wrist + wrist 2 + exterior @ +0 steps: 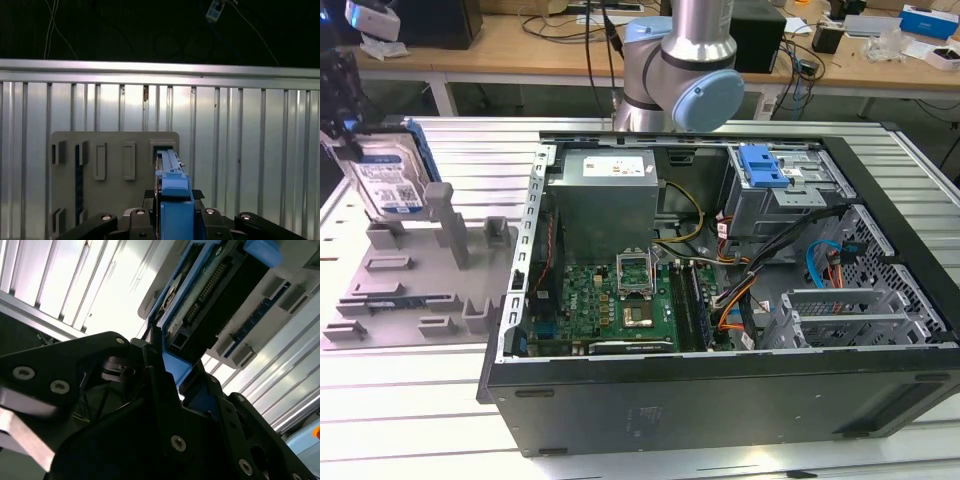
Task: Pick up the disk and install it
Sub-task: 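Pick up the disk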
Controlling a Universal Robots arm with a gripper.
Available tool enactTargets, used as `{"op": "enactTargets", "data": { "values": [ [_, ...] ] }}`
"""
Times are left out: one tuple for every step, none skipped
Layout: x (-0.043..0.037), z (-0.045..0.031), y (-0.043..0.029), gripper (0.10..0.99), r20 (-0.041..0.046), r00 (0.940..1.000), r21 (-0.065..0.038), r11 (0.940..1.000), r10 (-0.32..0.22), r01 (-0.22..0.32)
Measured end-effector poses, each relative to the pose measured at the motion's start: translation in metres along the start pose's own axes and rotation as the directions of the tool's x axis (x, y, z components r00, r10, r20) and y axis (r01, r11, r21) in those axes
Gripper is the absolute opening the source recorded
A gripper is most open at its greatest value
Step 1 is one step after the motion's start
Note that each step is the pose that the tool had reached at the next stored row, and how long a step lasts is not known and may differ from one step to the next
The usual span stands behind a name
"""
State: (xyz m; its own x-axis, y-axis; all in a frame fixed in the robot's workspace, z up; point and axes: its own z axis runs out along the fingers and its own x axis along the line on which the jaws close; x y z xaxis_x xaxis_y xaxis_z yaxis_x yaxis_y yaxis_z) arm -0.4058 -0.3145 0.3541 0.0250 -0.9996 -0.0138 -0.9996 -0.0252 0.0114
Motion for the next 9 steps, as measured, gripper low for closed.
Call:
{"op": "enactTargets", "data": {
  "values": [
    [0.0000, -0.0051, 0.0001, 0.369, 0.0003, 1.0000, 0.000, 1.0000, 0.000, 0.000],
    [-0.0002, -0.0157, 0.0001, 0.369, 0.0009, 1.0000, 0.000, 1.0000, 0.000, 0.000],
    [-0.0002, -0.0201, 0.0002, 0.369, 0.0012, 1.0000, 0.000, 1.0000, 0.000, 0.000],
    [-0.0002, -0.0246, 0.0002, 0.369, 0.0016, 1.0000, 0.000, 1.0000, 0.000, 0.000],
    [-0.0003, -0.0311, 0.0003, 0.369, 0.0021, 1.0000, 0.000, 1.0000, 0.000, 0.000],
    [-0.0003, -0.0353, 0.0003, 0.369, 0.0023, 1.0000, 0.000, 1.0000, 0.000, 0.000],
    [-0.0004, -0.0418, 0.0004, 0.369, 0.0030, 1.0000, 0.000, 1.0000, 0.000, 0.000],
    [-0.0004, -0.0459, 0.0004, 0.369, 0.0035, 1.0000, 0.000, 1.0000, 0.000, 0.000],
    [-0.0005, -0.0506, 0.0005, 0.369, 0.0040, 1.0000, 0.000, 1.0000, 0.000, 0.000]
  ]
}}
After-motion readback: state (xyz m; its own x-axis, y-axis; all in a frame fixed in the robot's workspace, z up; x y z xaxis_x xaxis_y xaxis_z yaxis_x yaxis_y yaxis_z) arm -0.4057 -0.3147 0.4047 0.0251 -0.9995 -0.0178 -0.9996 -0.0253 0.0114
